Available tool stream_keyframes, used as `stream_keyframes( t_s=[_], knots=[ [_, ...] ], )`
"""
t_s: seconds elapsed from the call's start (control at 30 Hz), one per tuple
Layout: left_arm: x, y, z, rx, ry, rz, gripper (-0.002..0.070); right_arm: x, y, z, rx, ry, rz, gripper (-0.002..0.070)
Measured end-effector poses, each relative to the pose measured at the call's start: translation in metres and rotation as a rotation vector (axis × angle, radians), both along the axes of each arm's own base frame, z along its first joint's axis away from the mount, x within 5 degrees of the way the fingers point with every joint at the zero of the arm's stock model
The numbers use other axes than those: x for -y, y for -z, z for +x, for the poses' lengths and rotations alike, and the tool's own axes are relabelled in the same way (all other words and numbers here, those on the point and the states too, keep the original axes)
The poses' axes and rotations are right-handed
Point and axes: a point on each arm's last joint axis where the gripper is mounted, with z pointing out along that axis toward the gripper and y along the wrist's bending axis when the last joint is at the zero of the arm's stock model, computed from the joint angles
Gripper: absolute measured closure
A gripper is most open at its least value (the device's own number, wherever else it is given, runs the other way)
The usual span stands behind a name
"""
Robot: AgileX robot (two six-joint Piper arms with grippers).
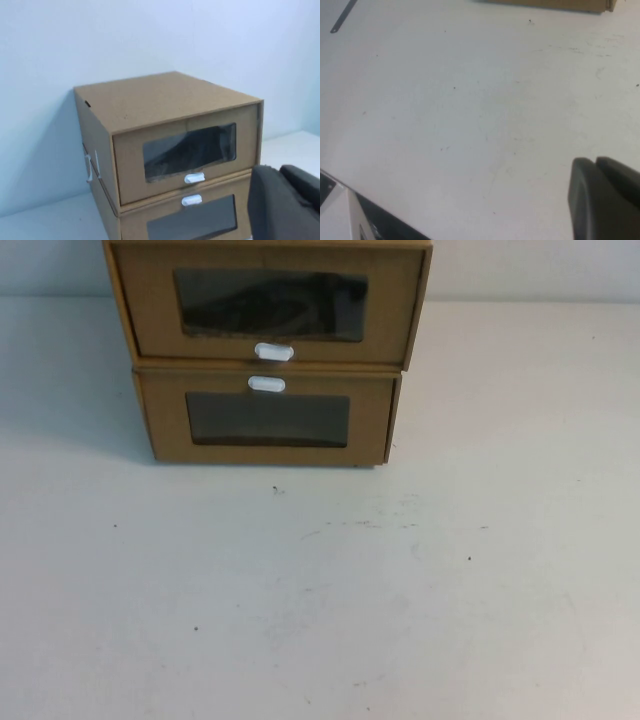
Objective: Close the shoe box
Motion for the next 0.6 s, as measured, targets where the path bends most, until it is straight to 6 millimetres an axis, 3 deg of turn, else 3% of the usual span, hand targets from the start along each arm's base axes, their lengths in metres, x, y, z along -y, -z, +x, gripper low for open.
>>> stream_keyframes(
  t_s=[0.13, 0.2, 0.4, 0.6],
  knots=[
    [-0.008, 0.036, -0.028, 0.089, -0.015, -0.055, 0.068, -0.005, 0.012, 0.003, -0.004, -0.013, -0.013, 0.0687],
    [-0.01, 0.055, -0.031, 0.097, -0.021, -0.096, 0.068, -0.008, 0.017, 0.005, 0.004, -0.02, -0.005, 0.0687],
    [-0.005, 0.099, -0.008, -0.061, -0.026, -0.098, 0.068, -0.016, 0.027, 0.008, 0.008, -0.041, 0.027, 0.0687],
    [-0.007, 0.142, 0.018, -0.087, -0.125, -0.059, 0.068, -0.022, 0.038, 0.011, 0.014, -0.051, 0.041, 0.0687]
  ],
)
